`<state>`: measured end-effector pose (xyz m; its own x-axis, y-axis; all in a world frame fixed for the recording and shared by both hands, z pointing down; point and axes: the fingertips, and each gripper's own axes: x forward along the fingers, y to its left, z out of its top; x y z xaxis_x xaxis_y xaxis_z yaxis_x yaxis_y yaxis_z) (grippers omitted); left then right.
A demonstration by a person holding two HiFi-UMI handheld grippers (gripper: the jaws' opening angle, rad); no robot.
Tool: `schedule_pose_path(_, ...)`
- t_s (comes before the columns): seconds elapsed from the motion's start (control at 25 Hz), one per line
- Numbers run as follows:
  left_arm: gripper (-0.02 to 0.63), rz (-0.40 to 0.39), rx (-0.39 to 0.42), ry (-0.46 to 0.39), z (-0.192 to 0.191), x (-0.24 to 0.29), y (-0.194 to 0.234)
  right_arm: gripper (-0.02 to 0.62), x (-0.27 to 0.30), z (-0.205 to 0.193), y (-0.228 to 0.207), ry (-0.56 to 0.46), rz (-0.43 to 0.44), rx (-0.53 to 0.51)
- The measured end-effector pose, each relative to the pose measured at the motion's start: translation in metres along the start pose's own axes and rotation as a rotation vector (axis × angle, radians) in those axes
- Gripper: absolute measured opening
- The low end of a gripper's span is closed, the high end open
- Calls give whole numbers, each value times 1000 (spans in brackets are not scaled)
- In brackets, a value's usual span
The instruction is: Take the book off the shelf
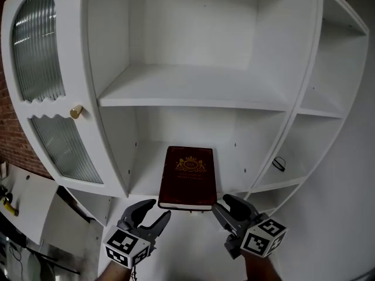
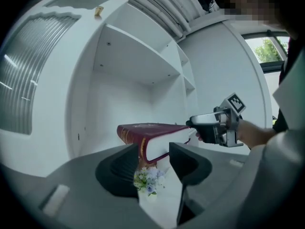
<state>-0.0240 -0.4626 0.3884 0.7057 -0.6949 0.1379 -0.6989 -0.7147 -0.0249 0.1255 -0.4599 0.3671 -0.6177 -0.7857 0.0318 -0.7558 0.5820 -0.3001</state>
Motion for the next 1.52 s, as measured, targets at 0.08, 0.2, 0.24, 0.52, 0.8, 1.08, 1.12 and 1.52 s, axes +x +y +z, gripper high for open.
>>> schedule_pose_path(0.08,212,0,-1,8,-1,7,2,238,9,0,-5,29,19,19)
schedule_pose_path(0.2,220,0,-8,18,-3,14,4,249,18,1,-10,50,33,33)
schedule_pose_path(0.24,224,-1,-8,24,-4,16,4,250,21,1,-11,57,37,35)
schedule_pose_path(0.52,270,2,27,56,-8,29,9,261,35,-1,-11,100,99,79)
schedule_pose_path(0.8,281,7,22,103,-10,37,10,261,44,-5,-14,138,114,136)
schedule_pose_path(1.08,299,-6,9,86,-10,33,3,212,40,-14,-6,173,94,86)
schedule_pose_path(1.12,301,-15,-4,84,-11,31,1,209,39,-17,-5,174,86,73)
schedule_pose_path(1.52,303,-104,-152,89,-19,19,-12,204,30,-39,-6,182,32,29)
